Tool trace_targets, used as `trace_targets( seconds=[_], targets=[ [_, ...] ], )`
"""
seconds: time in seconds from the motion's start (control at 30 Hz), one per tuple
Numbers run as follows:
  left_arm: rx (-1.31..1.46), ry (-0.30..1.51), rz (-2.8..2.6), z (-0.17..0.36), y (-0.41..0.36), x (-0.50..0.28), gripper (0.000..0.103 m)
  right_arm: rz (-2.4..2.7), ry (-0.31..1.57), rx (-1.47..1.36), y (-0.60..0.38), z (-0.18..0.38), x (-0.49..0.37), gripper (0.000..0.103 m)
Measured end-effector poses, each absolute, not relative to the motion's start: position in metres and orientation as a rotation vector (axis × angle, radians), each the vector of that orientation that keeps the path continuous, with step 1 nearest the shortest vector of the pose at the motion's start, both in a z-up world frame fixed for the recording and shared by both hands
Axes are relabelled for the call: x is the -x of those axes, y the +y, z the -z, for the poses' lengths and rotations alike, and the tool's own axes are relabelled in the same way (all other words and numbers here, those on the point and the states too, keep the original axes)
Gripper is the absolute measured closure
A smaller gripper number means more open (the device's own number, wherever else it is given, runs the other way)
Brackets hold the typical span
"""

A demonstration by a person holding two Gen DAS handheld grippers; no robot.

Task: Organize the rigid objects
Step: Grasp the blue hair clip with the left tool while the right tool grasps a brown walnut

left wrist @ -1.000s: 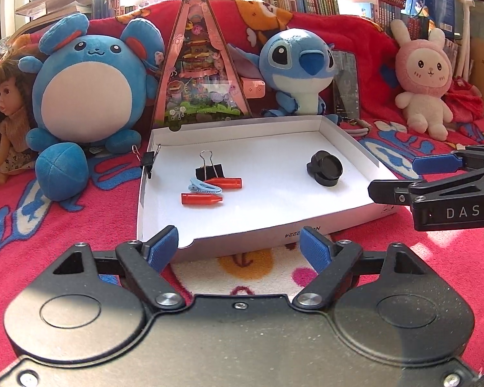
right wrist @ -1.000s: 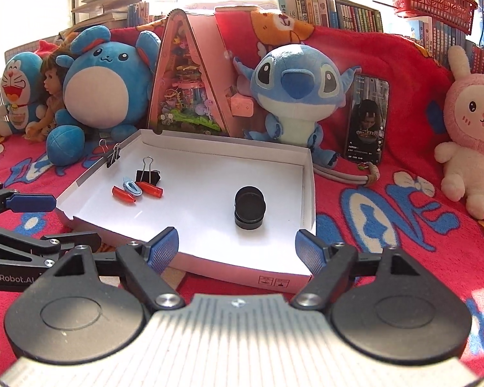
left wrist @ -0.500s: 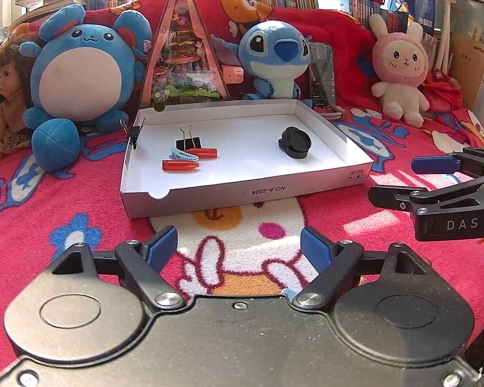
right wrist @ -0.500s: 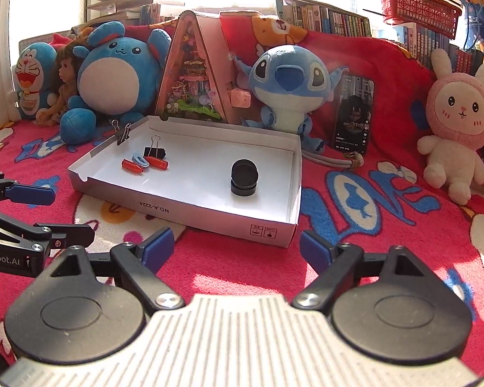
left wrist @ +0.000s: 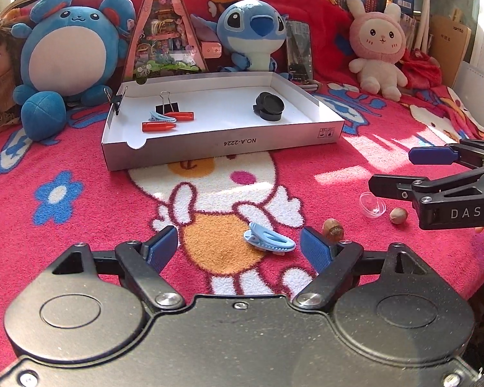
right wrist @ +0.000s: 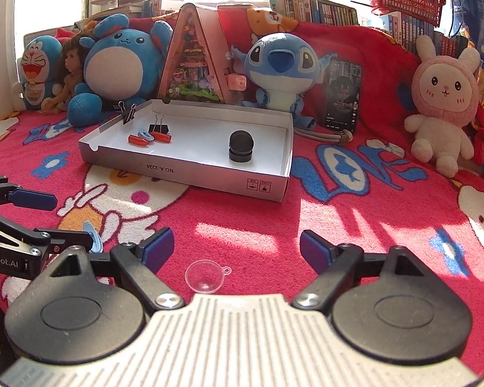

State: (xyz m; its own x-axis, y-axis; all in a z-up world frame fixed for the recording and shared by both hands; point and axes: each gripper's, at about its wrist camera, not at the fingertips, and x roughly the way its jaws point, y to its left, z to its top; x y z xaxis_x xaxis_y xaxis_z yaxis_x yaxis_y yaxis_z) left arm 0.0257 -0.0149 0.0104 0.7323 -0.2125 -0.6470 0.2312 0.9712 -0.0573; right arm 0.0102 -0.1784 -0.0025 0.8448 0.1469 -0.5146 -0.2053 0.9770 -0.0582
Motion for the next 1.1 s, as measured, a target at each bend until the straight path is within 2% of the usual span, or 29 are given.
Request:
trace_targets(
  seconds=[0.3,0.53,0.73,0.9,1.0,1.1],
  targets=[
    [-0.097,0.668,0.277,-0.002,-0.028,-0.016,0.035,-0.171,0.566,0.092,-0.183,0.025,0.007,0.012],
    [-0.107,0.664,0.282,0.004,-0.029,-0.019,0.035,-0.160,0.558,0.069,-0.190,0.035,0.013,0.012],
    [-0.119,0.645,0.269,0.008,-0.032,-0.020,0.036,-0.105,0.447,0.090,-0.189,0.043,0.028,0.012],
    [-0.122,0.635,0.262,0.011,-0.035,-0.019,0.037,-0.078,0.458,0.035,-0.192,0.050,0.028,0.012],
    [-0.115,0.633,0.257,0.011,-0.036,-0.020,0.039,-0.068,0.460,0.005,-0.193,0.054,0.028,0.017],
    [-0.116,0.631,0.259,0.012,-0.038,-0.020,0.045,-0.071,0.450,0.012,-0.191,0.055,0.031,0.024]
  ],
)
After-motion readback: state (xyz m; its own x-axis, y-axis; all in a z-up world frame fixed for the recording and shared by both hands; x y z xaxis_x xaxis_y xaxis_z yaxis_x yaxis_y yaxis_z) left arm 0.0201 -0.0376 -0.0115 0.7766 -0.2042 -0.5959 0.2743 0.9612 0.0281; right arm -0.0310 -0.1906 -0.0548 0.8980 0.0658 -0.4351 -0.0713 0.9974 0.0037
